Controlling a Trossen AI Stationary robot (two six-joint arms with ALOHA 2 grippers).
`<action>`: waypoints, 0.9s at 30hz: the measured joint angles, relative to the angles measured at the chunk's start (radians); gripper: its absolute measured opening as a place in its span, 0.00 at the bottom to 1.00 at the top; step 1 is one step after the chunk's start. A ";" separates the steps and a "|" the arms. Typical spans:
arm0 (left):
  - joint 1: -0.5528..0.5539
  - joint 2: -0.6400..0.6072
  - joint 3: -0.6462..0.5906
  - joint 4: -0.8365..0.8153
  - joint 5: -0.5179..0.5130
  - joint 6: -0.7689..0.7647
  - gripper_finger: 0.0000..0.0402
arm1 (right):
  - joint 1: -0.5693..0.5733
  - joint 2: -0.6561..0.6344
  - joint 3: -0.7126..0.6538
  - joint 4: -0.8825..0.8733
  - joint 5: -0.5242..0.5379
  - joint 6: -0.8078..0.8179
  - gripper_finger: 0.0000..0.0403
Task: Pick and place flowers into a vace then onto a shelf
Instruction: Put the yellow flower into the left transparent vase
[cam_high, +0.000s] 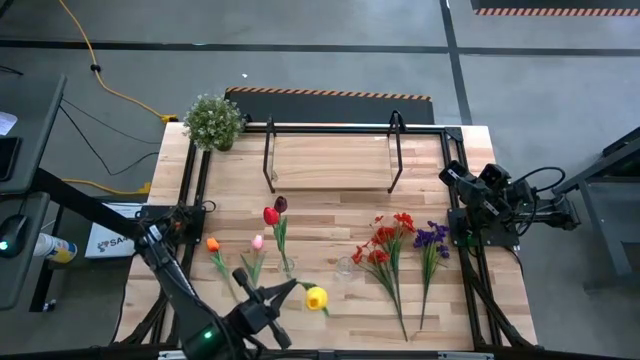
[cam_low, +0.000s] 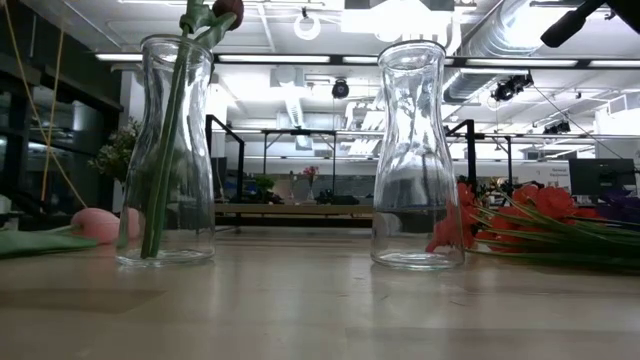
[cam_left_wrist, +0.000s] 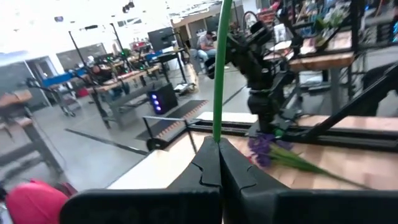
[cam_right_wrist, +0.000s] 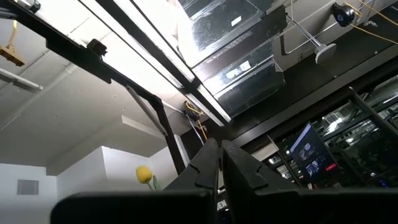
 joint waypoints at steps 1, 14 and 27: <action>0.005 0.000 0.000 -0.012 0.001 0.000 0.05 | 0.000 0.000 0.000 0.000 0.000 0.000 0.03; 0.012 -0.003 -0.119 -0.072 0.008 -0.176 0.05 | 0.000 0.000 0.000 0.002 0.000 -0.002 0.03; 0.047 -0.001 -0.400 -0.072 0.001 -0.553 0.05 | 0.000 0.000 0.000 -0.003 -0.001 0.048 0.03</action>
